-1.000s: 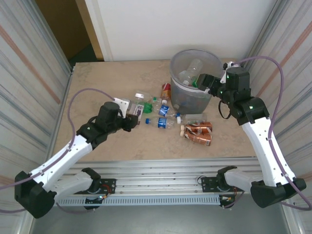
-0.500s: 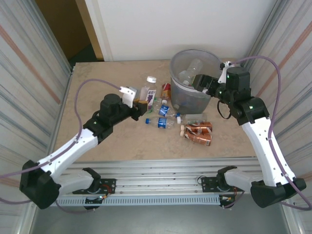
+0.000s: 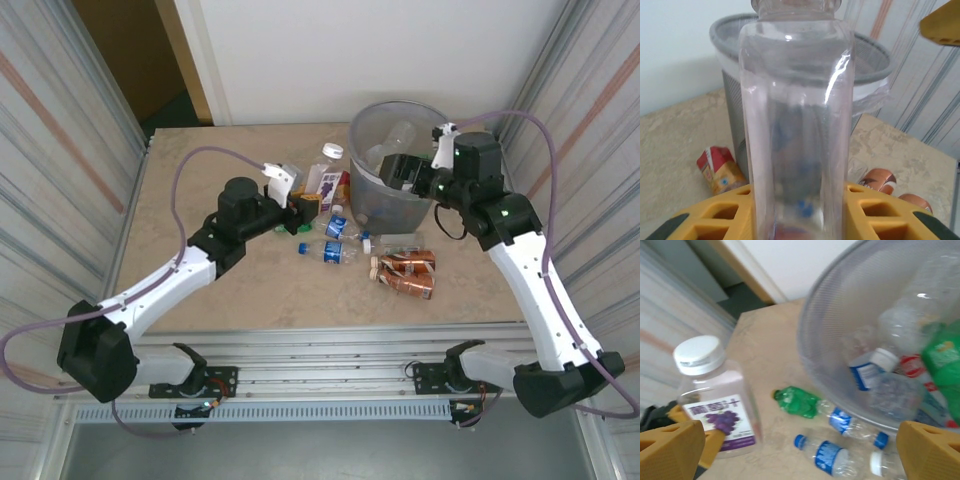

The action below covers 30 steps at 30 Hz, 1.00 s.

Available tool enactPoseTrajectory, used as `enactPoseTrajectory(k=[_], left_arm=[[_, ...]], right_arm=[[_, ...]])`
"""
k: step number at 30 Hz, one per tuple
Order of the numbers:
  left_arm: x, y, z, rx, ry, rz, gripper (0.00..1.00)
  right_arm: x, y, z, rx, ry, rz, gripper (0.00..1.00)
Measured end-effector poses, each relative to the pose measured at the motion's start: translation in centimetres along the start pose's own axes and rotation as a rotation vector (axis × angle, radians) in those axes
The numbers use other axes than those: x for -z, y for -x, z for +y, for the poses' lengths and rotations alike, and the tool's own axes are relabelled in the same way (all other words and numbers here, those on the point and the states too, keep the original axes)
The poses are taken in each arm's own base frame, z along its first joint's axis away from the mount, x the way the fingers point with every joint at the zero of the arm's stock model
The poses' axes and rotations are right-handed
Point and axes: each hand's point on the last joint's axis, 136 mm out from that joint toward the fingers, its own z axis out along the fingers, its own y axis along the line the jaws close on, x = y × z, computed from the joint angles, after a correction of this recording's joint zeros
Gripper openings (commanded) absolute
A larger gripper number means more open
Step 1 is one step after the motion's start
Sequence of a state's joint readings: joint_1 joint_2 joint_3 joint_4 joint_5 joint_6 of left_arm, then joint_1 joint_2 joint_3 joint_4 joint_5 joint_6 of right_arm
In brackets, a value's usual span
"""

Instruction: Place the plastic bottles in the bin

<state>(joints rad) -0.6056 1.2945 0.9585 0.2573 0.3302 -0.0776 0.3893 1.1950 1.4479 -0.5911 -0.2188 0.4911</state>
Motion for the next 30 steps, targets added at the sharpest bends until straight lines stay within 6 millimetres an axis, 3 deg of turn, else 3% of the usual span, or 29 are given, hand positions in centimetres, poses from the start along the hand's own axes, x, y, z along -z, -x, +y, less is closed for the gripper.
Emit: enactPoseTrajectory(k=[6,13,22,27,29,30], left_arm=[[-0.2,0.6,-1.5,-0.036,-0.057,-0.024,0.21],[-1.1,-0.1,-2.9,-0.062,-0.101,-0.007,0.21],[-1.4,0.5,-3.1,-0.073,-0.106,-0.016,0.21],[-1.5,0.6,-2.9,-0.074,-0.095,-0.020,0.22],[-1.6,0.5,-2.8,-0.073,-0.094,-0.018,0.31],[-1.6,0.6,-2.8,-0.074,-0.094,-0.019,0.42]], right_arm=[[-1.4,0.7,3.0,0.032,0.094,0.015,0.90],[-4.5,1.5,5.9,0.088,0.151,0.048,0.79],[-6.9,0.4,5.3,0.096,0.121,0.106,0.66],[-7.3,-0.2,5.1,0.097,0.106,0.128,0.47],[-7.2,-0.2,5.3,0.101,0.104,0.126,0.40],[-7.2,-0.2,5.3,0.102,0.101,0.126,0.37]])
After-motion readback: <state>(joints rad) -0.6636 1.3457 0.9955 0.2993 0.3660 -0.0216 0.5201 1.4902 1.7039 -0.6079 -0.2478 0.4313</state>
